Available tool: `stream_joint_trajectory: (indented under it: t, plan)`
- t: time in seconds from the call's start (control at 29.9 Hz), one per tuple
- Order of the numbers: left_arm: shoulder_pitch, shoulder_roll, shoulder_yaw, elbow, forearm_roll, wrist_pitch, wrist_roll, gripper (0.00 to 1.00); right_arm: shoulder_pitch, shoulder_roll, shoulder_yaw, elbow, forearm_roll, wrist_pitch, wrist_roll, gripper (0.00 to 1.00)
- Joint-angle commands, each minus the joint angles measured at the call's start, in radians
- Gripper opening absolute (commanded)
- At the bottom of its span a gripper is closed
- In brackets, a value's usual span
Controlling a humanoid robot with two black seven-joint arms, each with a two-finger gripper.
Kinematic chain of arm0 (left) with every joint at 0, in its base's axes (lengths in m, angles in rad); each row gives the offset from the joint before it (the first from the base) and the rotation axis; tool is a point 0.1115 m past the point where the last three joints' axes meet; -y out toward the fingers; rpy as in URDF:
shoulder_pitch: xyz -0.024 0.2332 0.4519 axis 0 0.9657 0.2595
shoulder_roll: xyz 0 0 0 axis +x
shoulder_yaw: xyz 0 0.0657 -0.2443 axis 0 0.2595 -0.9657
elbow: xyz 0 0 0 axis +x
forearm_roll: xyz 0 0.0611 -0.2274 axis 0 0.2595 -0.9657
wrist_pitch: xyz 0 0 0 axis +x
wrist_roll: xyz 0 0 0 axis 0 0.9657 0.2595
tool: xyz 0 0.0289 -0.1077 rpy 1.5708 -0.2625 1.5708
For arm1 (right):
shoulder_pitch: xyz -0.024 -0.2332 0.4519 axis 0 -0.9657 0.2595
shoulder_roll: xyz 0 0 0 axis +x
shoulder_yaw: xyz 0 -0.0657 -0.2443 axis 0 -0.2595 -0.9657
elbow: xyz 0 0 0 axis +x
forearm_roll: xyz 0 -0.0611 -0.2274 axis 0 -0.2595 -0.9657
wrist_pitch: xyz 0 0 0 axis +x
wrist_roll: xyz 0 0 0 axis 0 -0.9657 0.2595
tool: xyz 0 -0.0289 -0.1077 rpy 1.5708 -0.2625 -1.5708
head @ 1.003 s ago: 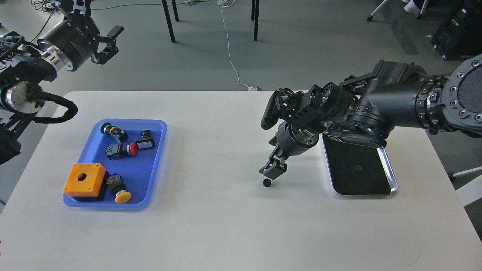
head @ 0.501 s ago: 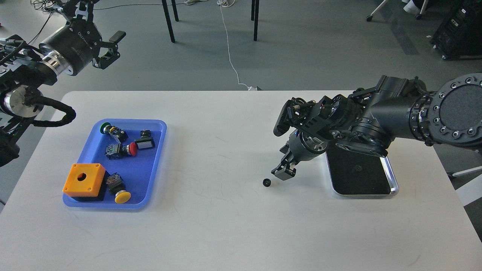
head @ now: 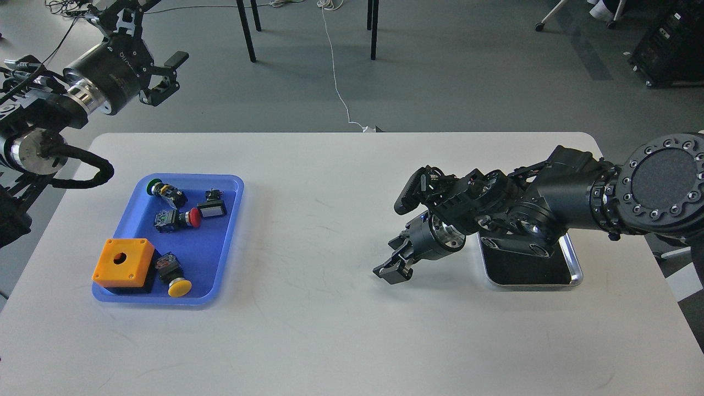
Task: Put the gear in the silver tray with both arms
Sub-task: 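Close the right gripper on the black gear and lift it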
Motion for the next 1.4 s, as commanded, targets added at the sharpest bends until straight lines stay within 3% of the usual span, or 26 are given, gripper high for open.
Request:
stream_joint_trajectory:
  t: [0.0,0.3,0.57,0.87,1.07,1.2,1.37]
  plan:
    - [0.0,0.0,-0.001,0.0,0.0,0.001,0.0,0.98,-0.003,0.0,-0.001,0.003,0.0,-0.022,0.0,0.7]
    - [0.002,0.006,-0.003,0.0,0.0,0.0,-0.002,0.98,-0.001,0.0,-0.006,0.006,-0.001,-0.02,0.0,0.59]
    - [0.002,0.02,-0.003,0.0,0.0,-0.007,-0.002,0.98,0.0,0.0,-0.014,0.008,-0.006,-0.019,0.0,0.55]
    - [0.005,0.02,-0.003,0.0,0.0,-0.007,-0.002,0.98,-0.004,0.0,-0.023,0.005,-0.033,-0.02,0.0,0.39]
    - [0.012,0.017,-0.003,0.0,0.0,-0.007,-0.002,0.98,-0.004,0.0,-0.021,0.005,-0.029,-0.02,0.0,0.35]
    - [0.011,0.02,-0.003,0.0,0.0,-0.007,-0.002,0.98,-0.006,0.0,-0.021,0.008,-0.027,-0.02,0.0,0.24]
    - [0.012,0.021,-0.003,0.0,0.0,-0.007,-0.002,0.98,-0.003,0.0,-0.023,0.008,-0.029,-0.02,0.0,0.22]
